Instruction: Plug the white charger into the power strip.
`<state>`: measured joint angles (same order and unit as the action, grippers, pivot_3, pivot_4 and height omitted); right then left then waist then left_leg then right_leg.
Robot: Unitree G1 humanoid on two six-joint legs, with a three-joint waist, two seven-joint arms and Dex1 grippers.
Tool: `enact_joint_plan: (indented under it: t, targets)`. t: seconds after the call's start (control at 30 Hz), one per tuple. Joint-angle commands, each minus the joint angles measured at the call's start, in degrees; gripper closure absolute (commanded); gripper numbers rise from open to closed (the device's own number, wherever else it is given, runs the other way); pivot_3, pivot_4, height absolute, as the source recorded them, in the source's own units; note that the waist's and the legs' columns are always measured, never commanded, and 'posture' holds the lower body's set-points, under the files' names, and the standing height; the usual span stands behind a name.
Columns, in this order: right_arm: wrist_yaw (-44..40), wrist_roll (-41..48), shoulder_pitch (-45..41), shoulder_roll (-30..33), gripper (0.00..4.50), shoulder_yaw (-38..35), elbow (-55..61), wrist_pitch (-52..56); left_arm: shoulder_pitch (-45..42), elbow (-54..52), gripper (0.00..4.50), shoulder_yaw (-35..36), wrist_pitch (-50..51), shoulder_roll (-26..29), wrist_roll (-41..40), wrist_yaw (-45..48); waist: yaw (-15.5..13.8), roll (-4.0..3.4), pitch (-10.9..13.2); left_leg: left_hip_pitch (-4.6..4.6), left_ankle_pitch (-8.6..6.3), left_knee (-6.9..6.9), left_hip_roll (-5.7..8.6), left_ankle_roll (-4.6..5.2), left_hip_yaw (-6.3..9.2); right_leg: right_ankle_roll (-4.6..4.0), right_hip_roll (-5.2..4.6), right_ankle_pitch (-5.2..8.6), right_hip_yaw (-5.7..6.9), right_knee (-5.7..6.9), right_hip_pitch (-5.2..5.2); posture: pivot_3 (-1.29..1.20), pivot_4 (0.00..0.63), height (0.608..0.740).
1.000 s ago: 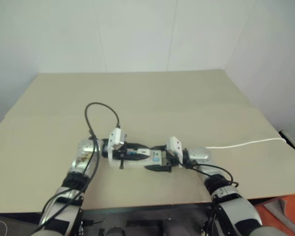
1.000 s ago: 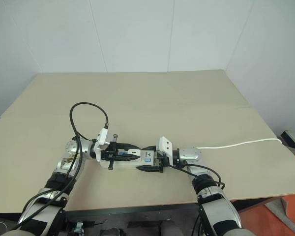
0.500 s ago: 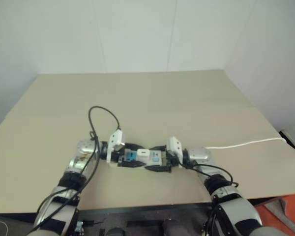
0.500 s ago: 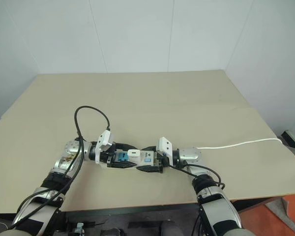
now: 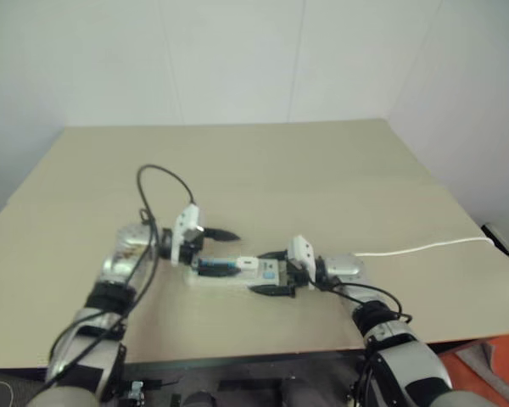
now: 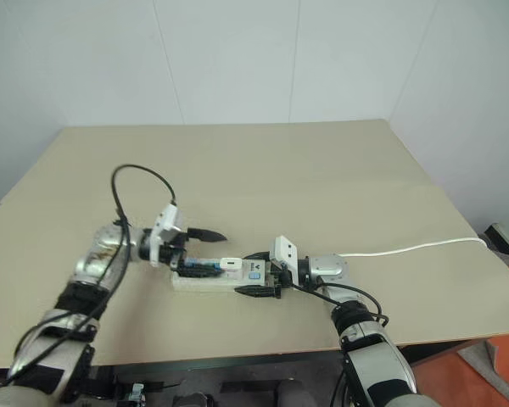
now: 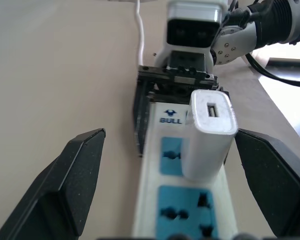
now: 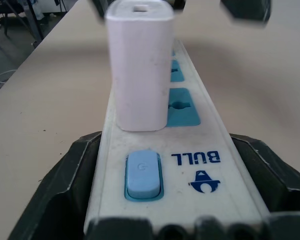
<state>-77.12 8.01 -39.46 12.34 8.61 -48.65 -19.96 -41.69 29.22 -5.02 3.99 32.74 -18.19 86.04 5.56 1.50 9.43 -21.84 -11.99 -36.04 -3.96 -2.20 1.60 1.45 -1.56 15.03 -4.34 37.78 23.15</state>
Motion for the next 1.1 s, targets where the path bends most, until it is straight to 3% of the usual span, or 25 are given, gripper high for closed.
enact_joint_plan:
  t: [0.03, 0.33, 0.63, 0.9, 1.1]
  targets:
    - [-0.63, -0.53, 0.41, 0.07, 0.05, 0.88, 0.52, 1.77, -1.90, -1.42, 0.00, 4.19, -0.24, 3.15, -2.44, 1.41, -0.01, 0.00, 0.00, -0.01, 0.00, 0.00, 0.00, 0.00, 0.01, 0.00, 0.00, 0.00, 0.01, -0.02, 0.00, 0.00, 0.150, 0.740]
    - [-0.29, -0.19, 2.23, 3.50, 0.05, 0.18, 6.00, 2.43, 0.13, -2.62, 0.00, 8.45, -1.55, 7.54, -3.30, 1.26, -0.38, -0.01, 0.01, -0.08, 0.00, 0.00, -0.01, 0.00, 0.01, 0.00, -0.01, 0.00, 0.04, -0.06, 0.02, 0.00, 0.150, 0.740]
    - [-0.20, 5.60, 10.30, 14.06, 0.05, -3.90, 24.14, 10.18, 7.42, -7.33, 0.00, 11.00, -0.01, 11.82, -3.19, -2.49, -2.35, -0.02, 0.07, -0.27, 0.00, -0.04, 0.00, 0.00, -0.02, -0.01, -0.08, -0.01, 0.10, -0.16, 0.11, 0.00, 0.150, 0.740]
    - [1.40, 11.32, 18.26, 25.31, 0.05, -11.16, 37.65, 17.73, 23.57, -20.70, 0.00, 20.01, 3.26, 17.43, -5.85, -8.38, -2.58, -0.02, 0.09, -0.24, 0.00, 0.02, -0.02, 0.00, -0.06, -0.02, -0.08, 0.03, 0.08, -0.18, 0.14, 0.00, 0.150, 0.740]
    - [3.04, 14.17, 23.58, 30.83, 0.05, -16.19, 43.27, 21.44, 36.72, -31.50, 0.00, 28.81, 7.18, 18.46, -10.14, -12.21, -3.03, 0.01, 0.11, -0.19, 0.00, 0.02, -0.03, -0.01, -0.13, -0.01, -0.12, 0.06, 0.08, -0.20, 0.13, 0.00, 0.150, 0.740]
